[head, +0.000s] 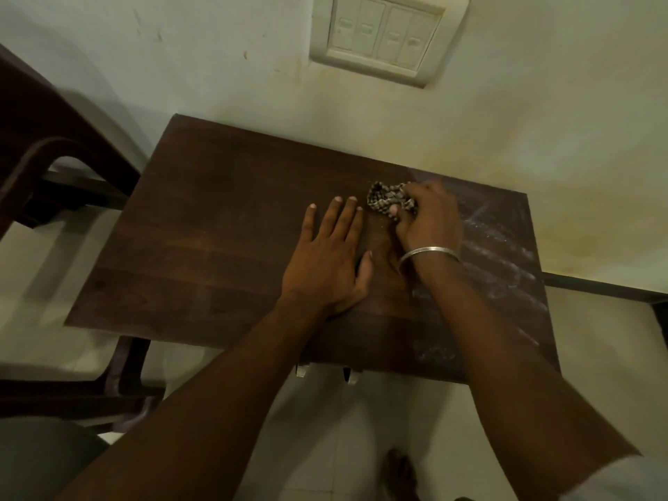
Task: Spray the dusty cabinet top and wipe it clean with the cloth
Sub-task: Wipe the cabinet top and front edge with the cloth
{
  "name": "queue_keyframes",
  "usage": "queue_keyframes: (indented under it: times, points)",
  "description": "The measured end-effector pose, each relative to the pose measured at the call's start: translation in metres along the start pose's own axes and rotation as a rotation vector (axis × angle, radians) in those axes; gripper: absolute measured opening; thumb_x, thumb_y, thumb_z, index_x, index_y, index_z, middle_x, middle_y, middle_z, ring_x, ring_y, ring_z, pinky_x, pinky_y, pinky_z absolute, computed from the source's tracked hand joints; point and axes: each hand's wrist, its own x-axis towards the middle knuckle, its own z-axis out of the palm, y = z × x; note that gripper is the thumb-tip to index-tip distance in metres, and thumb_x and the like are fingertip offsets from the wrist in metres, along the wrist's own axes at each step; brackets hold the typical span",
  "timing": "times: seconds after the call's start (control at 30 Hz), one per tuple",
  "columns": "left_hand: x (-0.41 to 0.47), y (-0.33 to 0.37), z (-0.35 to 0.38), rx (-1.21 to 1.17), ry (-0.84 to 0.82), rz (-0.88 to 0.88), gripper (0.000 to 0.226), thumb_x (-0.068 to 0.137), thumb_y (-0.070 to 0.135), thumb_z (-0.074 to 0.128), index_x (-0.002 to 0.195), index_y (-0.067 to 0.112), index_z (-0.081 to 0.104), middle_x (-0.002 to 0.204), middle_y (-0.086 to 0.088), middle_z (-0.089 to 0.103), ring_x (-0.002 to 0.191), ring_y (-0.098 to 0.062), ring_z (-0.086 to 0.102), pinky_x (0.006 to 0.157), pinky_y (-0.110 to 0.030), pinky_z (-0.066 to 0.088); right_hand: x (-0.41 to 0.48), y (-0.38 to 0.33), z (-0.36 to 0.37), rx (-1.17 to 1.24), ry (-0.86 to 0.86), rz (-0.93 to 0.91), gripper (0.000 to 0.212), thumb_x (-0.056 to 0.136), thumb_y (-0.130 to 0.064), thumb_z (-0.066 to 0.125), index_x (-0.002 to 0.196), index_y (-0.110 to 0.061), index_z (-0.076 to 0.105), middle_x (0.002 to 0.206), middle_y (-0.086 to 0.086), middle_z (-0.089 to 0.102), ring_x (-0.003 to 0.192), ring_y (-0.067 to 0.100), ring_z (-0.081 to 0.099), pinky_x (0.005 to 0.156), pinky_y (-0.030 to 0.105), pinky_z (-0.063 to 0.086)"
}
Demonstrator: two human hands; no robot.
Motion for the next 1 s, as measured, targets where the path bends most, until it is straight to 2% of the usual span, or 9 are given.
queue_keyframes:
  times: [0.1, 0.27, 0.53, 0.67, 0.77, 1.0]
  points:
    - [-0.004, 0.001, 0.000, 0.011, -0.003, 0.010, 0.072, 0.099, 0.049, 0.018, 0.159, 0.009, 0.018, 0.167, -0.009, 0.011, 0.155, -0.024, 0.004, 0.124, -0.053, 0.003, 0.028, 0.005, 0.001, 0.002, -0.023, 0.016, 0.029, 0.084, -0.022, 0.065, 0.113, -0.023, 0.067, 0.114, 0.009, 0.059, 0.106, 0.035, 0.054, 0.084, 0.038, 0.047]
    - [-0.001, -0.002, -0.002, -0.020, -0.012, 0.030, 0.071, 0.101, 0.050, 0.021, 0.159, 0.010, 0.015, 0.168, -0.009, 0.008, 0.155, -0.024, 0.001, 0.124, -0.053, 0.002, 0.064, 0.008, 0.000, -0.019, -0.096, 0.071, 0.034, 0.089, -0.024, 0.064, 0.123, -0.020, 0.062, 0.122, 0.014, 0.055, 0.114, 0.037, 0.048, 0.090, 0.039, 0.043]
    - [-0.005, 0.000, 0.000, 0.008, -0.016, 0.035, 0.071, 0.099, 0.049, 0.018, 0.158, 0.009, 0.018, 0.167, -0.009, 0.012, 0.155, -0.025, 0.004, 0.124, -0.053, 0.004, -0.019, 0.010, -0.013, 0.021, -0.053, 0.006, 0.029, 0.083, -0.018, 0.069, 0.111, -0.021, 0.068, 0.113, 0.007, 0.059, 0.104, 0.031, 0.052, 0.085, 0.037, 0.045]
    - [-0.034, 0.008, 0.000, -0.014, -0.019, 0.055, 0.072, 0.099, 0.049, 0.022, 0.158, 0.009, 0.020, 0.167, -0.010, 0.012, 0.155, -0.026, 0.004, 0.125, -0.051, 0.005, 0.008, 0.009, -0.018, 0.041, -0.118, 0.052, 0.033, 0.083, -0.021, 0.069, 0.115, -0.017, 0.066, 0.115, 0.010, 0.060, 0.110, 0.035, 0.053, 0.090, 0.043, 0.049]
    - [-0.048, 0.012, -0.001, -0.027, -0.011, 0.047, 0.071, 0.099, 0.049, 0.025, 0.158, 0.009, 0.022, 0.167, -0.009, 0.014, 0.155, -0.025, 0.004, 0.125, -0.050, 0.005, 0.007, 0.005, -0.020, 0.035, -0.147, 0.089, 0.032, 0.083, -0.020, 0.068, 0.115, -0.016, 0.066, 0.115, 0.013, 0.059, 0.110, 0.037, 0.052, 0.090, 0.041, 0.047]
    - [-0.051, 0.018, -0.002, -0.012, -0.017, 0.033, 0.077, 0.094, 0.052, 0.021, 0.157, 0.007, 0.024, 0.166, -0.011, 0.016, 0.155, -0.028, 0.007, 0.124, -0.052, 0.008, -0.069, 0.004, -0.028, 0.041, -0.085, 0.047, 0.027, 0.081, -0.019, 0.070, 0.108, -0.020, 0.068, 0.110, 0.005, 0.058, 0.103, 0.031, 0.052, 0.080, 0.037, 0.046]
